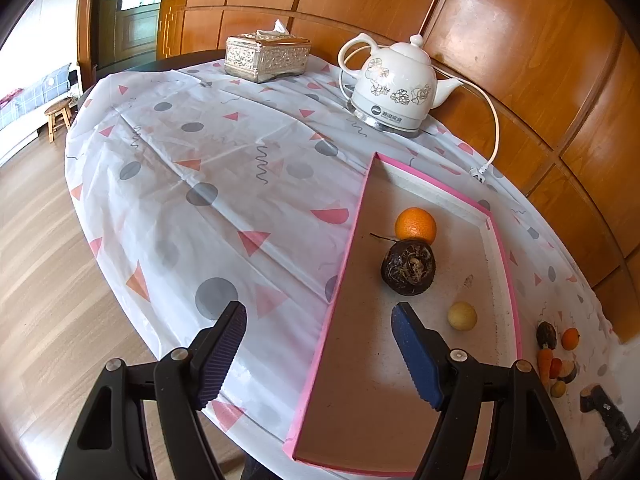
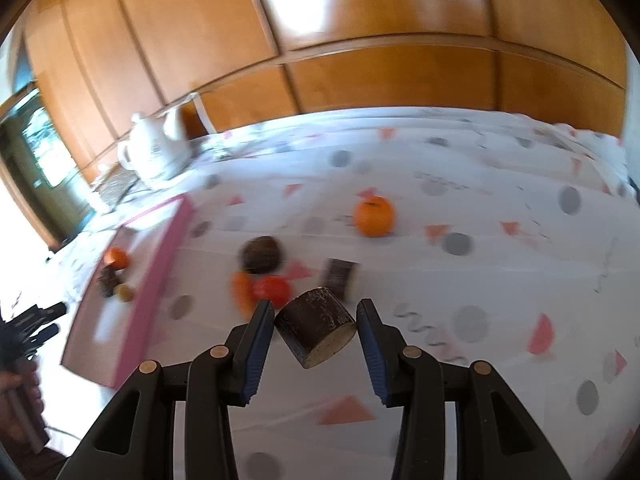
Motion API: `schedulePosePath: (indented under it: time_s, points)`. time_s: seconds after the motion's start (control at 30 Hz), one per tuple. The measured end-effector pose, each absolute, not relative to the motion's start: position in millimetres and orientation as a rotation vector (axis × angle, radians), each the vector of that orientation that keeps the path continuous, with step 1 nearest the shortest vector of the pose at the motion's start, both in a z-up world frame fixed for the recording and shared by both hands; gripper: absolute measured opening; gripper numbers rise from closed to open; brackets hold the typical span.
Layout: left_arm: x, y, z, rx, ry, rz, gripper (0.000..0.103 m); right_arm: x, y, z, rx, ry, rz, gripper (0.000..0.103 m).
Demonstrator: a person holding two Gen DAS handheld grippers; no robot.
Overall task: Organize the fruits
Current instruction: 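Close the right gripper on the large dark cylindrical yam slice, then carry the yam slice with the right gripper into the tray and release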
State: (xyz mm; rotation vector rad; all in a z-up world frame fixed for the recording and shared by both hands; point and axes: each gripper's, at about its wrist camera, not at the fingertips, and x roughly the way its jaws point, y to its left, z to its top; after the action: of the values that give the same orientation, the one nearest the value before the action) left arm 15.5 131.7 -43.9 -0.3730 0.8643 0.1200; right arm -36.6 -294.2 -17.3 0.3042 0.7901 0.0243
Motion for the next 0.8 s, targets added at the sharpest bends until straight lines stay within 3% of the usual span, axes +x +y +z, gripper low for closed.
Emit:
schedulePosePath:
  time_s: [0.43,0.8]
  points:
    - [16,142,-50,-0.400,0.872,0.137,0.076,6,-158,-2,0.136,0.841,0.428,0.043]
    - [17,150,-55,-0.419,0.880,0.150,0.076,32,-85,-21,-0.037,0.891,0.512,0.043]
